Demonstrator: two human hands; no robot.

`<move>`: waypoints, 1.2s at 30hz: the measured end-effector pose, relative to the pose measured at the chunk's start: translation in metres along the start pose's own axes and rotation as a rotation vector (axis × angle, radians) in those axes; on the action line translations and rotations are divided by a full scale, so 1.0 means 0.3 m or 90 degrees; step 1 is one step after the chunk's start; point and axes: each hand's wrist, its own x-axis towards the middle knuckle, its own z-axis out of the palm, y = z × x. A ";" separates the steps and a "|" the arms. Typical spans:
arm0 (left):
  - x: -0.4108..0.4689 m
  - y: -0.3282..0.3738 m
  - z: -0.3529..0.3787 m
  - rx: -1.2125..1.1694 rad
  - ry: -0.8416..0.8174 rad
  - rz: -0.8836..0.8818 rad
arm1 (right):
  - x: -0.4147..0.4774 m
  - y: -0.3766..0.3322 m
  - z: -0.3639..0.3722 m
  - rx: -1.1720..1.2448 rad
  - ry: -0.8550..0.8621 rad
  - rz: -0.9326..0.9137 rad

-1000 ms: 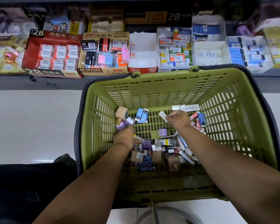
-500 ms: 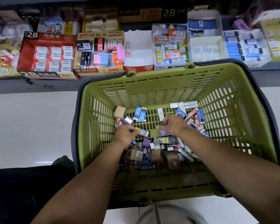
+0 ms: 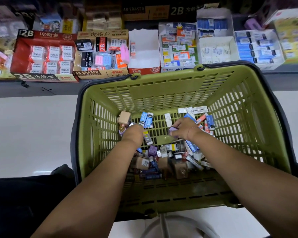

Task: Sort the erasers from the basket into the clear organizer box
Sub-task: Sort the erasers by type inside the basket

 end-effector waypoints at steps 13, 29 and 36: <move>-0.041 -0.056 0.083 0.266 0.158 0.099 | -0.018 0.016 -0.041 -0.282 0.009 0.024; -0.073 -0.096 0.043 0.214 -0.007 0.033 | -0.044 0.046 -0.084 -0.159 0.086 0.057; -0.074 -0.103 0.036 0.196 -0.016 0.033 | -0.096 0.093 -0.232 -0.159 0.035 0.243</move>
